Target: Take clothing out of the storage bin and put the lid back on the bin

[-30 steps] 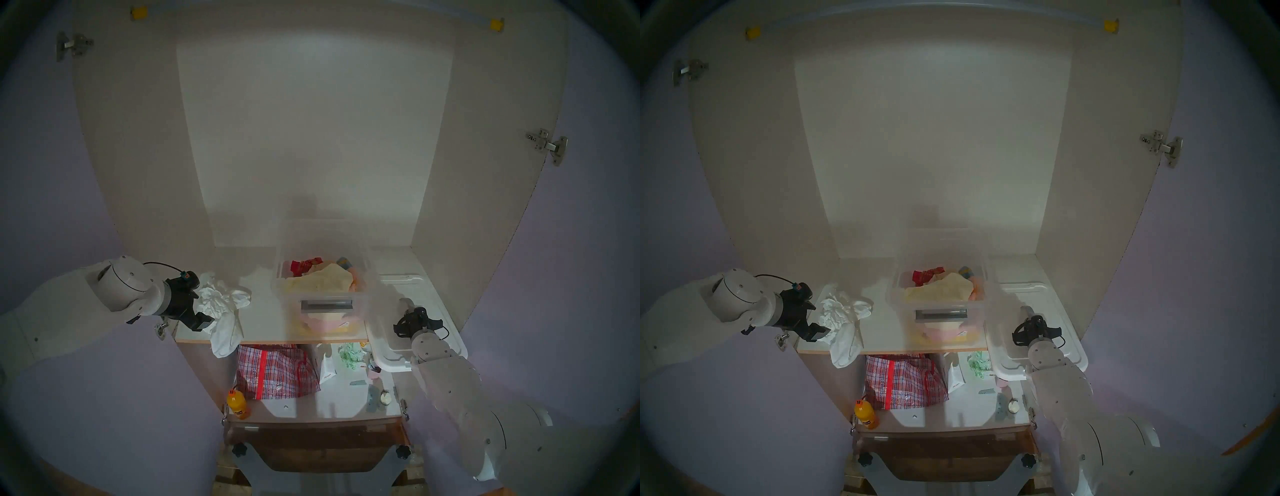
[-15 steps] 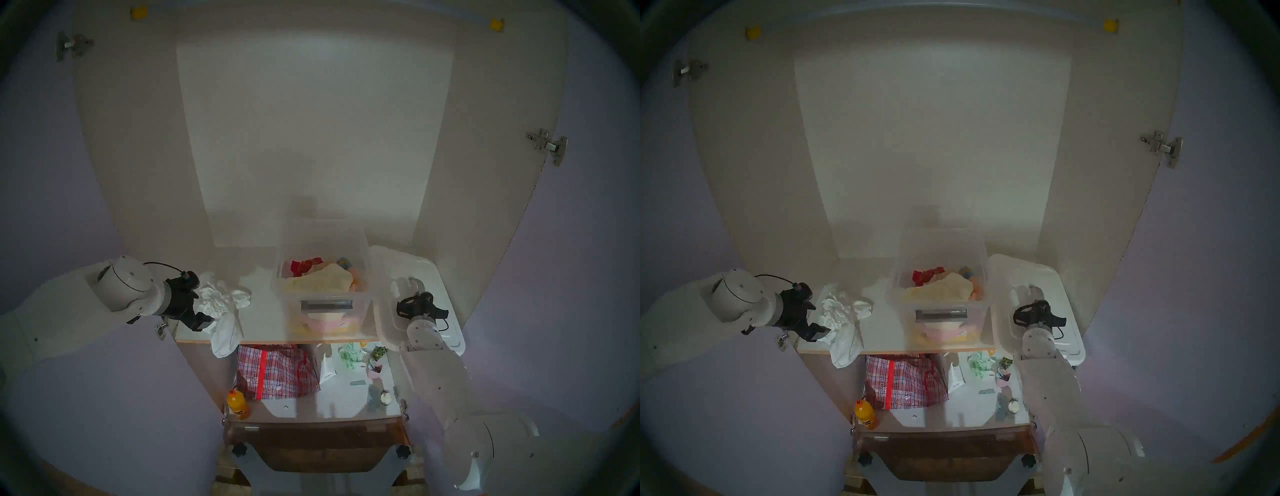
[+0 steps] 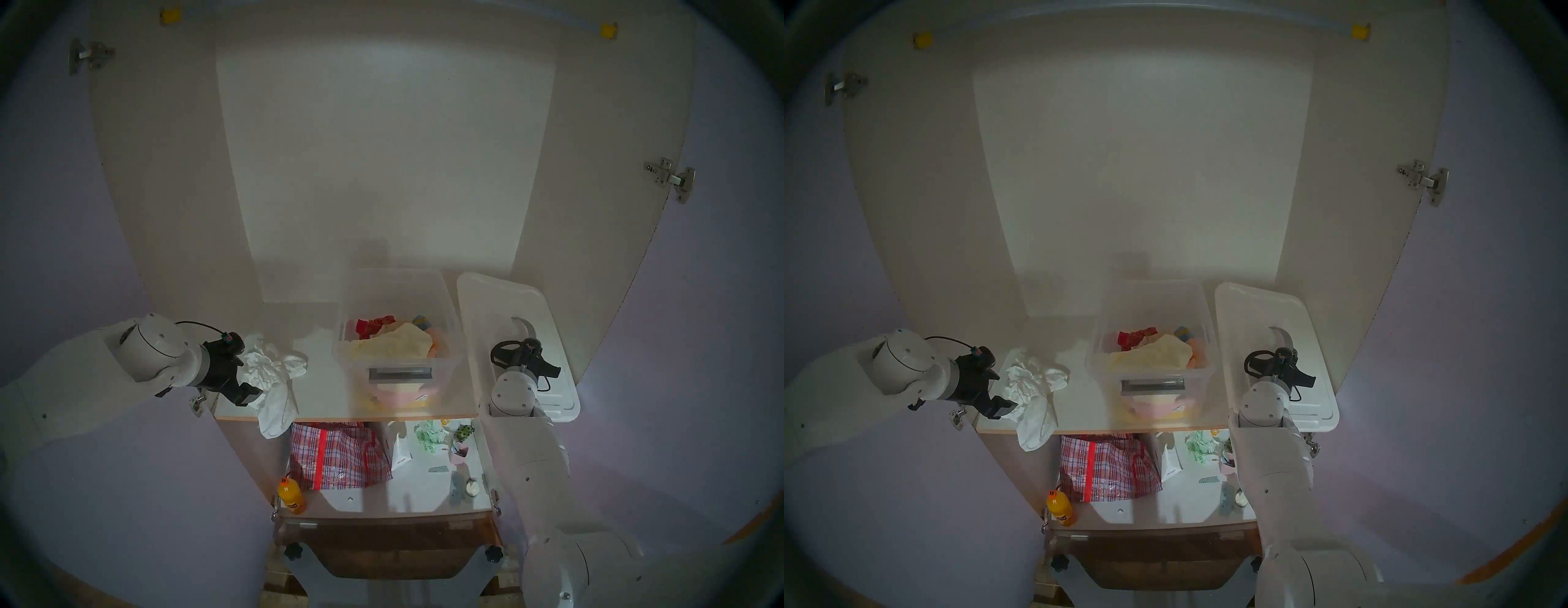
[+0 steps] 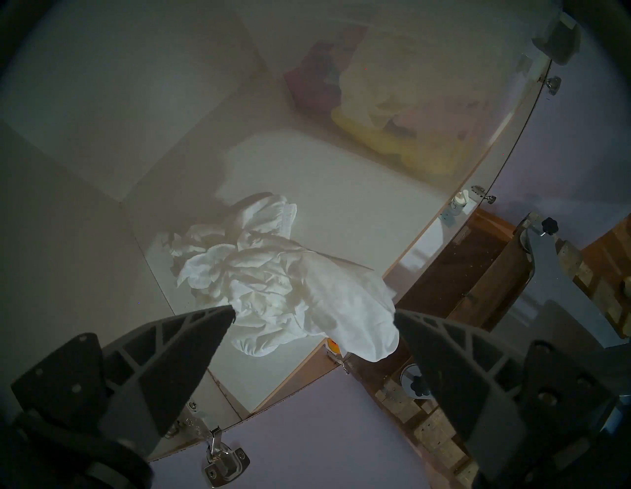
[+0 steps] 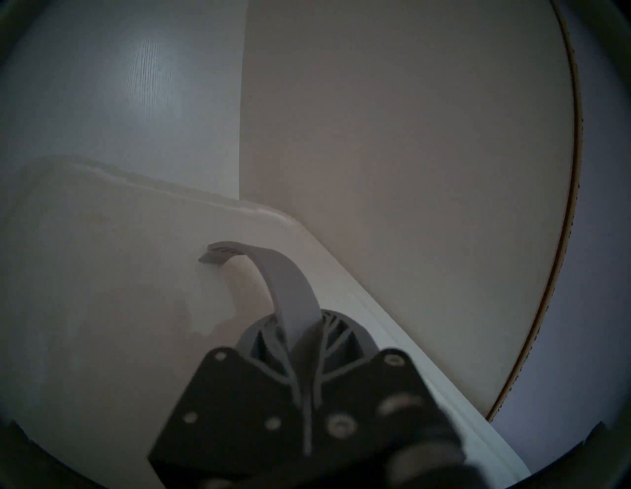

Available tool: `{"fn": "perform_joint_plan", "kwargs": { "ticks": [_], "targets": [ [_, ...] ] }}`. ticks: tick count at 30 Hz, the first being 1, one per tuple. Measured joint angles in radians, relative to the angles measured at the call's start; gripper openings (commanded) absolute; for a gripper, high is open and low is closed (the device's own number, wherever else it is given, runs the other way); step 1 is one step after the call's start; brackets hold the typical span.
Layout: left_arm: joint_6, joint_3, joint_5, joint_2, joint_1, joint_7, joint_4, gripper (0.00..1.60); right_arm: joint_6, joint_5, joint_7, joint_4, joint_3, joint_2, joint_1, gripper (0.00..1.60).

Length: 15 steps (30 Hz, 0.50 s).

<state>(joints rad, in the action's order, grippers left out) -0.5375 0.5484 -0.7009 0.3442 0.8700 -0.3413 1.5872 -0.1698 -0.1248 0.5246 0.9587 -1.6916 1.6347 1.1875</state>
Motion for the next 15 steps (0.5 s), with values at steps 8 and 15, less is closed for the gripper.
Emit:
{"fn": "perform_joint_plan", "kwargs": {
  "ticks": [8,15],
  "targets": [
    [0.000,0.000,0.000,0.000,0.000,0.000,0.000,1.60,0.015,0.027,0.016,0.103,-0.014,0.031,0.022,0.00],
    [0.000,0.000,0.000,0.000,0.000,0.000,0.000,1.60,0.066,0.052,0.019,0.209,-0.015,0.053,0.050,0.00]
  ]
}}
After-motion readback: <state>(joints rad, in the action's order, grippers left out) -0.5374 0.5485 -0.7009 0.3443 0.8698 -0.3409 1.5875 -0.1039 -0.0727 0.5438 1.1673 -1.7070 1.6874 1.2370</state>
